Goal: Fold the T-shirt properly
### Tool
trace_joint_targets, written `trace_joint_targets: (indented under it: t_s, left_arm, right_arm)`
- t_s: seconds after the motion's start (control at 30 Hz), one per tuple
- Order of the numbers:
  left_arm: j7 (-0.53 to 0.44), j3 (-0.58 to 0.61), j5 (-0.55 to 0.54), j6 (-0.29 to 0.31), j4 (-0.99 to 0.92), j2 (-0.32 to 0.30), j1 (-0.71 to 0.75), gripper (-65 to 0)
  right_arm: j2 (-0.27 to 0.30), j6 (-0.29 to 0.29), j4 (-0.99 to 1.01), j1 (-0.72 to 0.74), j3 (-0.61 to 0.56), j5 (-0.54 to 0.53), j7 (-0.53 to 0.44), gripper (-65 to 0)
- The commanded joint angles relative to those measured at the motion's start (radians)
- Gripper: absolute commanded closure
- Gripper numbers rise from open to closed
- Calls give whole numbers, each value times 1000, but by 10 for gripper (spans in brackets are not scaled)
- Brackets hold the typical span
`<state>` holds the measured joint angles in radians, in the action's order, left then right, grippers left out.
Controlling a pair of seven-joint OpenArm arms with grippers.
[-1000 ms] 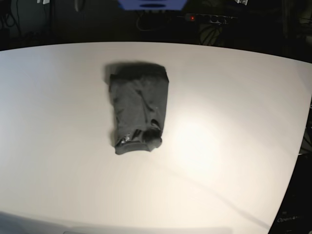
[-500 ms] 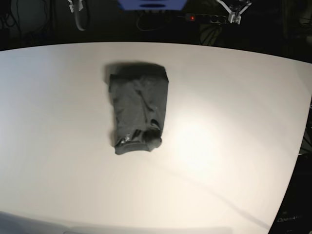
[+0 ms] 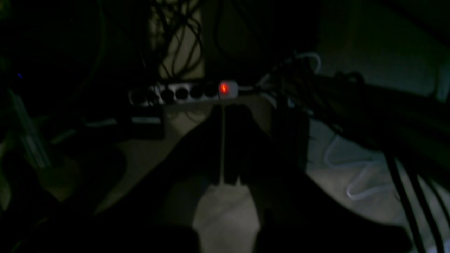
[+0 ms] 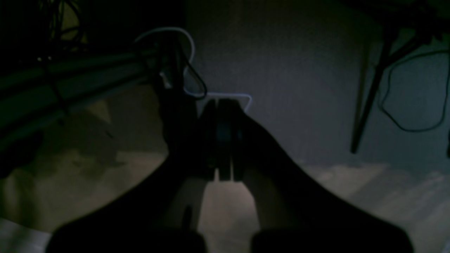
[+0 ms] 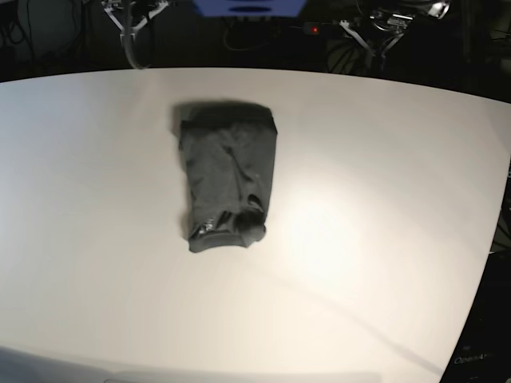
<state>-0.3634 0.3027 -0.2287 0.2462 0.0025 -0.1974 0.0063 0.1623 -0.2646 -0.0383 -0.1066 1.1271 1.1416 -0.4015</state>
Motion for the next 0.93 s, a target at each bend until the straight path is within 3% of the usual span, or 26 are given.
trace_joint_targets:
  t_s: [0.0,0.07,0.2,0.33,0.6,0.9]
  left_arm:
    - [-4,-3,-1,-40,-2,-7,8,-18]
    - [-4,-3,-1,-72,-2,-3,8,-18]
    - [7,-17,-16,-80,-2,-1,7,-18]
    - [112,-30,-39,-74,29,-1,2,-18]
    - [152,-26,-39,-74,57,25,1,-18]
    - [145,-26,-39,-74,58,22,2,-18]
  right_arm:
    - [-13,-6,-4,-5,18,-7,-10,-6]
    - [-23,-6,-7,-3,52,-7,-14,-7]
    - [-22,-6,-7,8,109,-5,-49,-7]
    - [-17,-6,-7,-8,198,-5,-84,-7]
    - [-19,-6,-5,-11,89,1,-26,-6]
    - [-20,-5,-7,-5,86,1,-26,-6]
